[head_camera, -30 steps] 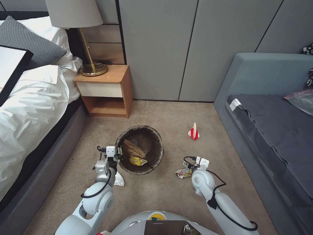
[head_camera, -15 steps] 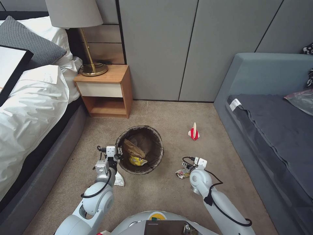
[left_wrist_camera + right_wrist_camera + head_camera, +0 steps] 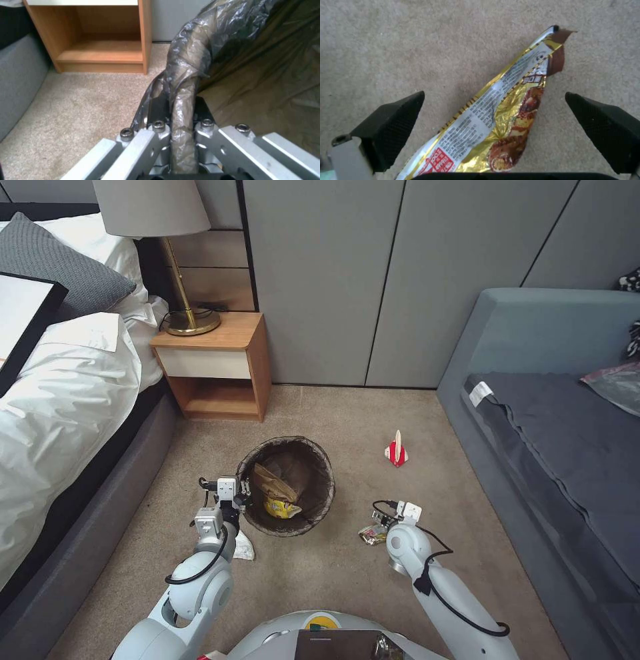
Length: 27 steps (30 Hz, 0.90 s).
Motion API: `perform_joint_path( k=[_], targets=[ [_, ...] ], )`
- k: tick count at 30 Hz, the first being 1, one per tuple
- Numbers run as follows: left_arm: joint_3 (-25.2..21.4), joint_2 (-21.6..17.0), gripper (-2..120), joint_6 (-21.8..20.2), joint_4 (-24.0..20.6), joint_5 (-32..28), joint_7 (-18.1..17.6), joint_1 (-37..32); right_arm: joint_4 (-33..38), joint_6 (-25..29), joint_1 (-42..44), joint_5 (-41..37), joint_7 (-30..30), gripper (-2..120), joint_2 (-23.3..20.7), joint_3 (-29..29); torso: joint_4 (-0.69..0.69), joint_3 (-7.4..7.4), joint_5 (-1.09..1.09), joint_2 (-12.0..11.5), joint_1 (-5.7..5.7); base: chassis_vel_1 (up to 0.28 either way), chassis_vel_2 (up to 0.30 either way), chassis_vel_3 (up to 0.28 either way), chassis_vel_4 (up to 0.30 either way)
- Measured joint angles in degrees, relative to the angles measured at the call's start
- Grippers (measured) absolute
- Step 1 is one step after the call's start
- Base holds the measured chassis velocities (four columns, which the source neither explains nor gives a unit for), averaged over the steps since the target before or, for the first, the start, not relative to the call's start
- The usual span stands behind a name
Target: Pick up the trash bin, then pick up the garbage from the floor and place it into the trash bin.
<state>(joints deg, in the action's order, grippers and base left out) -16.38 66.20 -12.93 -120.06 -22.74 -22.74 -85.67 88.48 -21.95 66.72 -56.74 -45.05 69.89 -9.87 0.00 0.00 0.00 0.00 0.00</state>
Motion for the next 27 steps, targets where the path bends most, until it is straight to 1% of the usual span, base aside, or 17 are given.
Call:
perform_joint_path(
  k=[9,10,11,12,13,14,15,18,19,21,22,24,26,27],
  targets=[
    [0.02,-0.06,2,0.03,-0.01,-0.07,0.02,0.03,-0.73,-0.06,-0.43,0.03,-0.01,100,0.33,0.14,-0.01,0.0,0.0,0.0,0.0,0.0,0.0,0.0,0.0],
    [0.02,-0.07,2,0.04,-0.01,-0.08,0.02,0.04,-0.72,-0.06,-0.44,0.03,-0.02,99,0.34,0.15,-0.01,0.0,0.0,0.0,0.0,0.0,0.0,0.0,0.0],
    [0.02,-0.08,2,0.05,-0.01,-0.09,0.03,0.03,-0.73,-0.06,-0.43,0.04,-0.02,94,0.34,0.15,0.0,0.0,0.0,0.0,0.0,0.0,0.0,0.0,0.0],
    [0.01,-0.08,2,0.06,-0.02,-0.09,0.03,0.03,-0.84,-0.06,-0.5,0.05,-0.01,93,0.37,0.17,-0.01,0.0,-0.01,0.01,0.0,0.0,0.0,0.0,0.0],
    [0.01,-0.07,2,0.1,-0.06,-0.1,0.06,0.01,-2.38,-0.07,-1.2,0.17,0.08,90,0.68,0.18,-0.01,0.0,-0.01,0.01,0.0,0.0,0.0,0.0,0.0],
    [0.01,-0.07,2,0.1,-0.06,-0.1,0.06,0.01,-2.38,-0.07,-1.2,0.17,0.08,90,0.68,0.18,-0.01,0.0,-0.01,0.01,0.0,0.0,0.0,0.0,0.0],
    [0.03,0.01,2,0.15,-0.09,-0.1,0.06,-0.01,-4.08,-0.07,-2.04,0.24,0.3,88,0.99,0.29,0.01,0.0,0.01,0.01,0.0,0.0,0.0,0.0,0.0],
    [0.12,0.12,2,0.17,-0.1,-0.09,0.07,-0.03,-5.36,-0.06,-2.73,0.35,0.58,85,1.1,0.34,0.0,0.0,0.0,0.01,0.0,0.0,0.0,0.0,0.0],
    [0.17,0.18,2,0.18,-0.12,-0.05,0.07,-0.06,-5.87,-0.06,-3.03,0.37,0.67,78,1.19,0.37,0.0,0.0,0.0,0.01,0.0,0.0,0.0,0.0,0.0],
    [0.18,0.27,2,0.2,-0.16,0.0,0.06,-0.09,-6.06,-0.07,-3.18,0.47,0.73,70,1.24,0.43,0.0,0.0,0.0,0.01,0.0,0.0,0.0,0.0,0.0],
    [0.18,0.27,2,0.2,-0.16,0.0,0.06,-0.09,-6.06,-0.07,-3.18,0.47,0.73,70,1.24,0.43,0.0,0.0,0.0,0.01,0.0,0.0,0.0,0.0,0.0],
    [0.17,0.25,2,0.22,-0.29,0.01,0.06,-0.16,-5.59,-0.11,-2.61,0.7,0.63,60,0.97,0.42,0.0,0.0,0.0,0.01,0.0,0.0,0.0,0.0,0.0],
    [0.15,0.24,2,0.22,-0.31,0.02,0.05,-0.16,-4.89,-0.11,-1.97,1.09,0.53,52,0.63,0.36,0.0,0.0,0.0,0.01,0.0,0.0,0.0,0.0,0.0],
    [0.15,0.24,2,0.22,-0.31,0.02,0.05,-0.16,-4.89,-0.11,-1.97,1.09,0.53,52,0.63,0.36,0.0,0.0,0.0,0.01,0.0,0.0,0.0,0.0,0.0]
  ],
)
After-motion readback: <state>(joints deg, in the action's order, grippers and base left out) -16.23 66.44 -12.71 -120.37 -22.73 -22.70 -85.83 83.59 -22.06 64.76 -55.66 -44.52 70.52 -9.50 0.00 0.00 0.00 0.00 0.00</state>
